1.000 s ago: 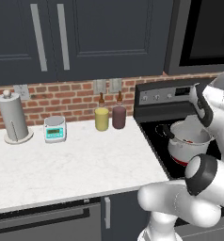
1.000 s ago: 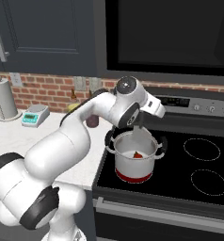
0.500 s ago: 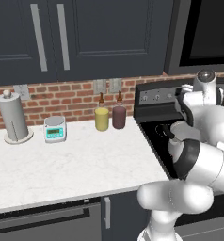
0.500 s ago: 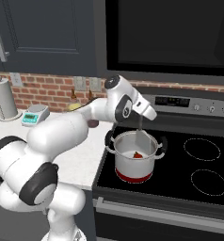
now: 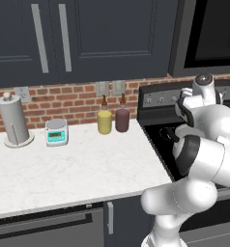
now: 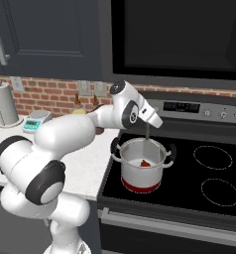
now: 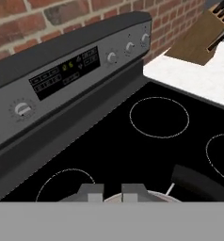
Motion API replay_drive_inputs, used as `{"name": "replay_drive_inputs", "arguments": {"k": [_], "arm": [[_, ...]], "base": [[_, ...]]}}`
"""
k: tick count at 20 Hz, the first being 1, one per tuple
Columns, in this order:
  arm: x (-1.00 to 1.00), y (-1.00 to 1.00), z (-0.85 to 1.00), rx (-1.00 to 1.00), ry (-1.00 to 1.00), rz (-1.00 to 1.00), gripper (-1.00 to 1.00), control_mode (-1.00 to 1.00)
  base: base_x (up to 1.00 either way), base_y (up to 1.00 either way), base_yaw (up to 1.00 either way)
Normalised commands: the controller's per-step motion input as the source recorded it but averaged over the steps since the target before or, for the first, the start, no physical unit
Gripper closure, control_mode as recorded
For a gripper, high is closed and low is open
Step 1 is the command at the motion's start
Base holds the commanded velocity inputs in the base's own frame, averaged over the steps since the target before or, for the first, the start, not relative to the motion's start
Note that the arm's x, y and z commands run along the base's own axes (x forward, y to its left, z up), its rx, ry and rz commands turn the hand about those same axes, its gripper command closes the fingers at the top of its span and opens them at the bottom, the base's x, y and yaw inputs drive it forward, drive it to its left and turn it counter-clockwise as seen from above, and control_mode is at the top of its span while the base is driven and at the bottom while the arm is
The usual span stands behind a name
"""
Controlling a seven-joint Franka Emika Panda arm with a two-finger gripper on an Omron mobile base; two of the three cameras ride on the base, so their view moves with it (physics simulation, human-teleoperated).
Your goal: Put the garlic and tomato in the pot. Retrieve the spatula and lightly stir the vegetables in the pot.
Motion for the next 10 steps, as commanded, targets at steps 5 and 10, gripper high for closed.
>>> {"name": "replay_drive_inputs", "arguments": {"k": [5,10], "arm": [[0.1,-0.01,-0.19,0.06,0.0,0.03,1.0,-1.0],[0.16,0.0,-0.3,0.05,0.0,0.09,1.0,-1.0]], "base": [[0.0,0.0,0.0],[0.0,0.0,0.0]]}}
